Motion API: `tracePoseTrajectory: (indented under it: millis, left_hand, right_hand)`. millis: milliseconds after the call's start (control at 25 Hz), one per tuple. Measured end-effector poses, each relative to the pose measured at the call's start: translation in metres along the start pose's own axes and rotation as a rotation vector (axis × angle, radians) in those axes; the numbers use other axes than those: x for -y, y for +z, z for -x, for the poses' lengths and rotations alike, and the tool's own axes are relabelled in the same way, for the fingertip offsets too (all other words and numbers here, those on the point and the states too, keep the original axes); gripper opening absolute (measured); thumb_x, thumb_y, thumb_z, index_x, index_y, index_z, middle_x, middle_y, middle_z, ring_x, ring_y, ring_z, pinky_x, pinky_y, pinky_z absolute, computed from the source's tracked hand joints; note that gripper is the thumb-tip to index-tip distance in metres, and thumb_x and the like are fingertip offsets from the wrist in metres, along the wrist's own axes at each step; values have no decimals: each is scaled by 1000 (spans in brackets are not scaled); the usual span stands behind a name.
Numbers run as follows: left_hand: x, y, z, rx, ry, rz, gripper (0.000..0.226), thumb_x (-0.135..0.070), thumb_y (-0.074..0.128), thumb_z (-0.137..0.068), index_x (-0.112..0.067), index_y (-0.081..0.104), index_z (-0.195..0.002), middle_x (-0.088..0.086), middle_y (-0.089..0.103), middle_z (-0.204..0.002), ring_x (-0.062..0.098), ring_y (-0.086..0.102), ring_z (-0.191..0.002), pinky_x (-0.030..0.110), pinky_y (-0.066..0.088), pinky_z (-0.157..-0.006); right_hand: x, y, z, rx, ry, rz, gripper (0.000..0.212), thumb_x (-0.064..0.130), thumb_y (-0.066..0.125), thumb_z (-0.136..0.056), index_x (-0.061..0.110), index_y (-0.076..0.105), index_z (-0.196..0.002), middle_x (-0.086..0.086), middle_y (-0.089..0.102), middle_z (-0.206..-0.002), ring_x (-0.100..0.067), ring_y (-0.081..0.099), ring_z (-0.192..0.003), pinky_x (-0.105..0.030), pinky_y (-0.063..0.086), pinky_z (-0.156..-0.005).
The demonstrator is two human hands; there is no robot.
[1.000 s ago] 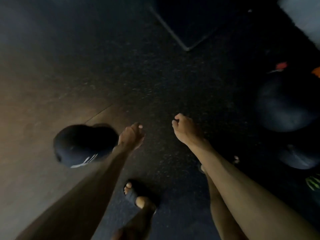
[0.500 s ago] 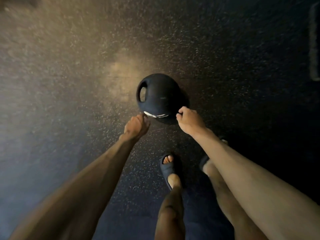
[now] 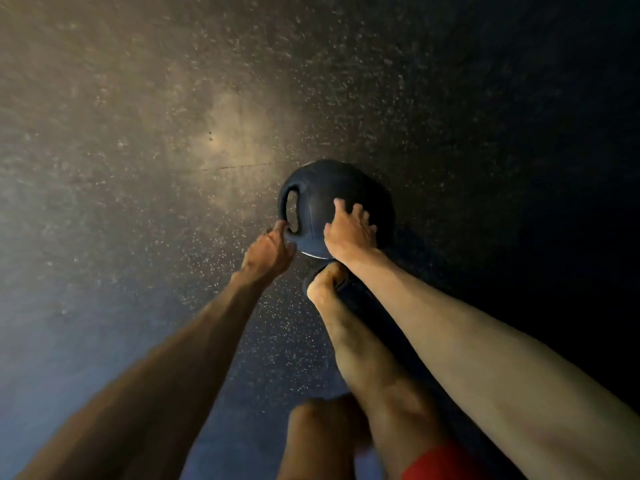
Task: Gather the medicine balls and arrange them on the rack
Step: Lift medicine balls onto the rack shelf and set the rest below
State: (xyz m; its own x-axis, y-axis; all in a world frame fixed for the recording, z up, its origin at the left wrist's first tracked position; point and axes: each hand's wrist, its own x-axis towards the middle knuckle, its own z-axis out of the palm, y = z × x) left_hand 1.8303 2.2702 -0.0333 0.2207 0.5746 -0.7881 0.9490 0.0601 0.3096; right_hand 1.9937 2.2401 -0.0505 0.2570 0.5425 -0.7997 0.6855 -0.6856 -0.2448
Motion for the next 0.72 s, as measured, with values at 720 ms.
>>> tracePoseTrajectory:
  millis: [720]
  left_hand:
    - [-58,-63,-161,582,621,-986,90,-35,55,-99,-45,-16,-154,17,-19,-164,39,-8,-152,64,11,-120]
  right_hand:
    - [43,84,-49,-286,666,-719,74,44,47,-100,46,-2,-156,-14,-2,-167,-36,13,-152,-59,26,-117]
